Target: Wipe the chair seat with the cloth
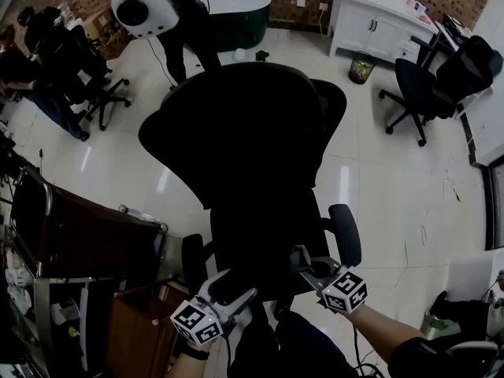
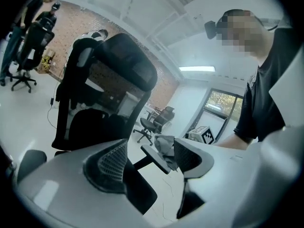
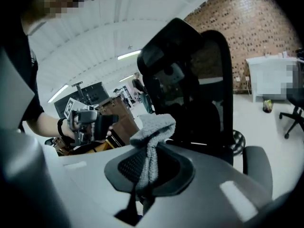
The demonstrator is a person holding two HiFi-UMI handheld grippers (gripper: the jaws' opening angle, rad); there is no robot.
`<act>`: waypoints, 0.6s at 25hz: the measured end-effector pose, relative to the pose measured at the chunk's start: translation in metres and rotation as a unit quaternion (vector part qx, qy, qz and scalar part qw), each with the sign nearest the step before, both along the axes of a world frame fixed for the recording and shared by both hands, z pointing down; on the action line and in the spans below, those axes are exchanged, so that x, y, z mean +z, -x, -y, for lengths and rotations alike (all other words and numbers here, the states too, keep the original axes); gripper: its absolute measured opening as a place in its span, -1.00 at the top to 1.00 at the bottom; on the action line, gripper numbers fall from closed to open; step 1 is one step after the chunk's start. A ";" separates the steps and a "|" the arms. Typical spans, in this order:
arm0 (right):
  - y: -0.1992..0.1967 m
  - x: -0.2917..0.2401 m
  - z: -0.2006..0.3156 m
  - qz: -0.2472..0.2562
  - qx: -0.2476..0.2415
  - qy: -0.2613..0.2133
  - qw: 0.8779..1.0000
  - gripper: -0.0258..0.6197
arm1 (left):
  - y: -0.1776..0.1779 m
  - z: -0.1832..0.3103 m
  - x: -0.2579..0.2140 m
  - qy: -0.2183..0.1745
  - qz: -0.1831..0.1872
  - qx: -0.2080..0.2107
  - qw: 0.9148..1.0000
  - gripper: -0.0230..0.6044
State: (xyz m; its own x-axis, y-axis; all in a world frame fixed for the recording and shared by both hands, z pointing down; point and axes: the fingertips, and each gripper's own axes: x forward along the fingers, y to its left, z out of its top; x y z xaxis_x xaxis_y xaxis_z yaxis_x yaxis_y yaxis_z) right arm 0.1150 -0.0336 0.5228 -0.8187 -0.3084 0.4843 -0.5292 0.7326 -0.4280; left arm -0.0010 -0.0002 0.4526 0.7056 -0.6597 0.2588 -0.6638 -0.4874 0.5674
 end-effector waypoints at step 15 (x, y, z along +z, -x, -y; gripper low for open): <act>0.003 -0.176 -0.118 0.064 0.010 -0.099 0.993 0.83 | -0.005 -0.120 -0.130 -0.073 -0.008 0.009 0.997 -0.10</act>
